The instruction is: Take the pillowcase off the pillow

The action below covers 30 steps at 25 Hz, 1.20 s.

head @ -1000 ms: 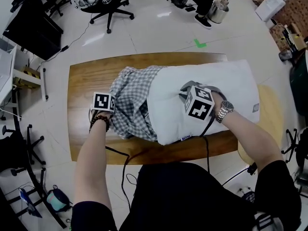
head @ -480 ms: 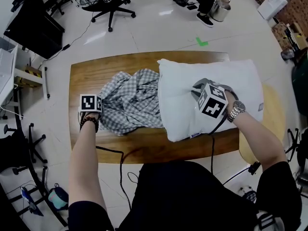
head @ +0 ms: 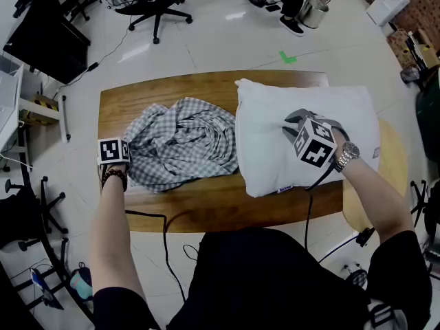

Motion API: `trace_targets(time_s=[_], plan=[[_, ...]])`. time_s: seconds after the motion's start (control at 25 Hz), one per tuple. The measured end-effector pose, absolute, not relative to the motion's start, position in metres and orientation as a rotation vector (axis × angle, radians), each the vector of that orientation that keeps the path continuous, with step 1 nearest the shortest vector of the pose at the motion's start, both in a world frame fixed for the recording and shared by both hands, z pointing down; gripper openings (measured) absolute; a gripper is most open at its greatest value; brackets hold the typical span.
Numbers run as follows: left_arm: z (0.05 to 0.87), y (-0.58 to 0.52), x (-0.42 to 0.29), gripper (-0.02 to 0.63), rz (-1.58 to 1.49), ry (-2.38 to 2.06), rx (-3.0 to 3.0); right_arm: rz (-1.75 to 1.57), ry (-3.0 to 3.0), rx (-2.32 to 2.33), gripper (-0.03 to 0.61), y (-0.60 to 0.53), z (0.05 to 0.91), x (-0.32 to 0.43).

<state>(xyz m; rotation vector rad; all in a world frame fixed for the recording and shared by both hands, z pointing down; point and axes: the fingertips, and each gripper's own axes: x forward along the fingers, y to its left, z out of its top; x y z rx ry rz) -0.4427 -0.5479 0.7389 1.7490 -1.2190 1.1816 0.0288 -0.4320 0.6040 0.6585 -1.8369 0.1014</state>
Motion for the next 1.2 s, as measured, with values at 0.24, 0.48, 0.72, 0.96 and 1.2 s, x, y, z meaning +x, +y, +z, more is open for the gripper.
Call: trace_targets(time_s=[0.24,0.48,0.72,0.96,1.2], plan=[[0.734,-0.55,-0.462,0.032,1.167,-1.255,1.749,0.092,-1.825,0.666,0.072,-0.432,0.602,0.024],[0.733,-0.549,-0.466,0.045,1.164,-1.275,1.754,0.061,-1.832,0.684,0.104,-0.433,0.601,0.024],[0.721,-0.549,-0.464,0.217,1.161,-1.323,1.807,-0.029,-1.889,0.754,0.204,-0.433,0.58,0.011],[0.707,-0.521,-0.45,0.253,1.134,-1.369,1.885,-0.107,-1.933,0.809,0.204,-0.401,0.56,-0.005],[0.695,-0.462,-0.435,0.255,1.083,-1.411,1.961,-0.194,-1.97,0.839,0.204,-0.334,0.555,-0.033]])
